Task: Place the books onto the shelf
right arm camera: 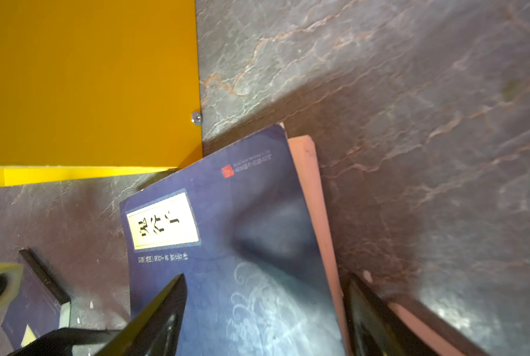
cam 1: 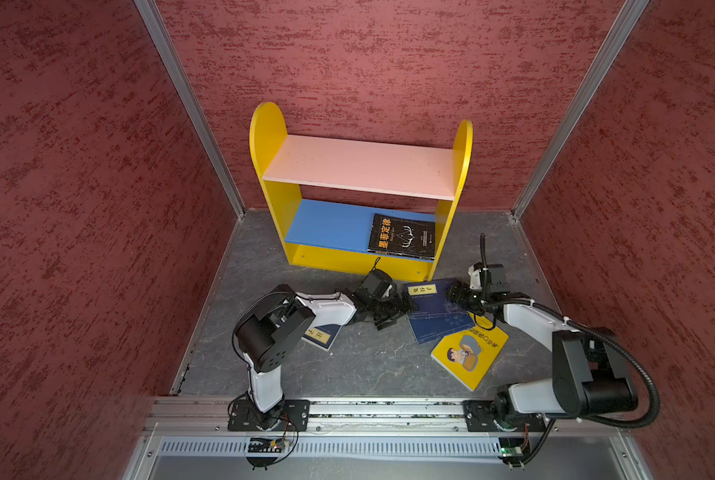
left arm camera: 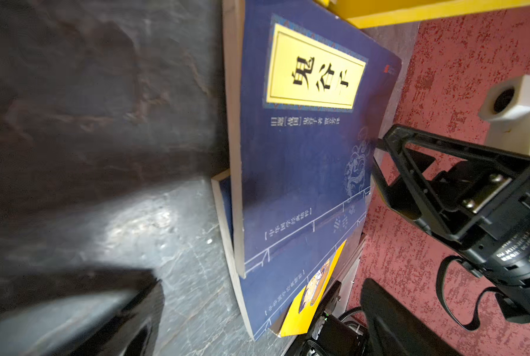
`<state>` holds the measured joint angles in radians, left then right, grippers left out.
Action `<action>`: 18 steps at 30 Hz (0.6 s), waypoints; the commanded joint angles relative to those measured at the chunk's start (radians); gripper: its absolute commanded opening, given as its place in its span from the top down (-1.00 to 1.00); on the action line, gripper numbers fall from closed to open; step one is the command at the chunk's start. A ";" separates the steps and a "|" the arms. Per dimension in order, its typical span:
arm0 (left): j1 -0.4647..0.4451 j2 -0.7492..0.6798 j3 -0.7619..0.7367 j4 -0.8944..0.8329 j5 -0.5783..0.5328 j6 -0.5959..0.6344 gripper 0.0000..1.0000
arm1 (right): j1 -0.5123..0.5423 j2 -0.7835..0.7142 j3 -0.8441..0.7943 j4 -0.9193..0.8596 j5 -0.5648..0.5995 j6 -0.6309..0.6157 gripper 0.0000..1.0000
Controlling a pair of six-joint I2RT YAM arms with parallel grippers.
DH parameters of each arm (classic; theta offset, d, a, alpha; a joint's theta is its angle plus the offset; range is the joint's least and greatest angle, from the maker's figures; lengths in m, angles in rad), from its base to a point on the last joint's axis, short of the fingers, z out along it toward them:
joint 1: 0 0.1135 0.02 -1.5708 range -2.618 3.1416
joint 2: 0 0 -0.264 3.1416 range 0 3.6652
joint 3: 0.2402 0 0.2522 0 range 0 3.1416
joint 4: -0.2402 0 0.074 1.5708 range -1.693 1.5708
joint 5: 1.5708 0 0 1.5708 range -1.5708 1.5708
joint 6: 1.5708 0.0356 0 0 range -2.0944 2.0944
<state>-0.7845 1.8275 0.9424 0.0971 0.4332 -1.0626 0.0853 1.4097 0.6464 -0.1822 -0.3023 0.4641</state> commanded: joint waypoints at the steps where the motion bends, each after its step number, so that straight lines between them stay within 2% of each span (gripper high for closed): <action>1: 0.039 -0.052 -0.068 0.071 0.004 -0.026 -0.99 | 0.028 -0.024 0.000 0.005 -0.036 0.022 -0.59; 6: 0.104 -0.158 -0.163 0.075 -0.011 -0.019 -0.99 | 0.071 -0.031 -0.028 0.051 -0.027 0.091 -0.60; 11: 0.149 -0.272 -0.207 -0.031 -0.045 0.041 -0.99 | 0.114 0.005 -0.009 0.045 0.015 0.119 -0.59; 18: 0.161 -0.382 -0.207 -0.154 -0.105 0.119 -0.99 | 0.149 0.004 0.030 -0.043 0.235 0.168 -0.73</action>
<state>-0.6292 1.4734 0.7357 0.0124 0.3641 -1.0012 0.2306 1.4178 0.6350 -0.1856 -0.1978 0.6003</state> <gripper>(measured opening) 0.994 0.855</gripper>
